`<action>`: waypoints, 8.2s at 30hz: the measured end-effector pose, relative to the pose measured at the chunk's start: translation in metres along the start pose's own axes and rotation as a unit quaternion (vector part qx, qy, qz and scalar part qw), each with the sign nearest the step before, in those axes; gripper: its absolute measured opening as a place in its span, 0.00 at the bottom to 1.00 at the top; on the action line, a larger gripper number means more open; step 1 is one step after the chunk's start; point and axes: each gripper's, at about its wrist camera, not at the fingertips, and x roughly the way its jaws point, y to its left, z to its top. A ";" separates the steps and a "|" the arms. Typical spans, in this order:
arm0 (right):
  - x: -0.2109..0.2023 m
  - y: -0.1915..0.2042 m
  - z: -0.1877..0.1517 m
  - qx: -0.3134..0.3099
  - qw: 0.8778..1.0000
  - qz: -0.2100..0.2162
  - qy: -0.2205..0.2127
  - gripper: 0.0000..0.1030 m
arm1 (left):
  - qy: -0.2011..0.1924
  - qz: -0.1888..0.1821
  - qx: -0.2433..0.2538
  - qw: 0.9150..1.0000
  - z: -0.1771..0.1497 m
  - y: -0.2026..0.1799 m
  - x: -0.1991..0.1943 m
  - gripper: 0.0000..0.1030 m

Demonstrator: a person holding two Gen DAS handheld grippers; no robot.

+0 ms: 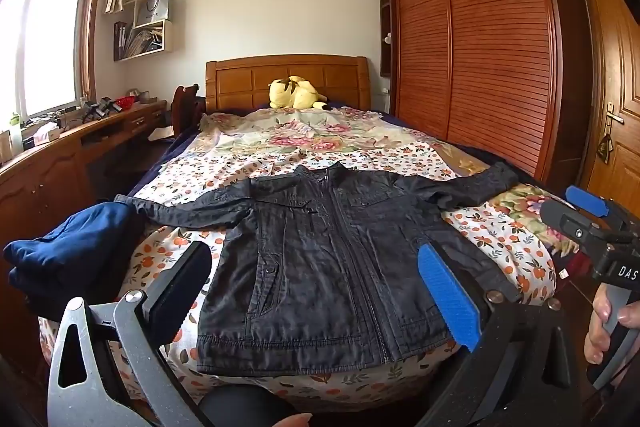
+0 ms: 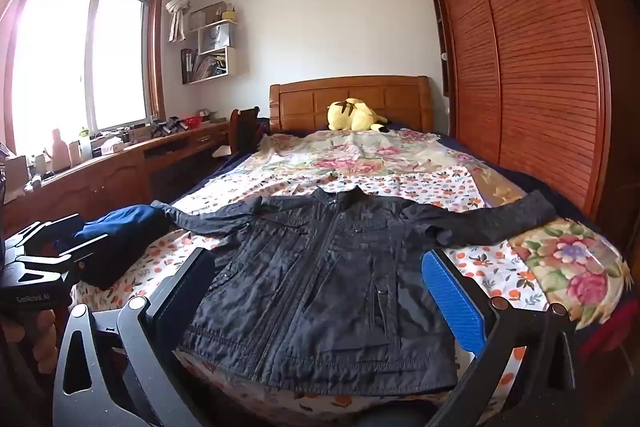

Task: Fold large clothes

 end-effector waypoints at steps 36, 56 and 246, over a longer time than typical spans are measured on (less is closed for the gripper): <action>-0.004 0.000 0.000 0.002 1.000 0.000 0.000 1.00 | -0.007 0.001 0.000 1.000 0.004 -0.005 -0.009 1.00; -0.003 0.000 -0.001 0.003 1.000 0.001 0.000 1.00 | -0.006 0.001 -0.002 1.000 0.002 -0.004 -0.009 1.00; 0.309 -0.013 0.012 -0.010 0.983 0.132 0.130 1.00 | 0.209 0.069 -0.074 0.973 -0.011 0.168 0.313 0.79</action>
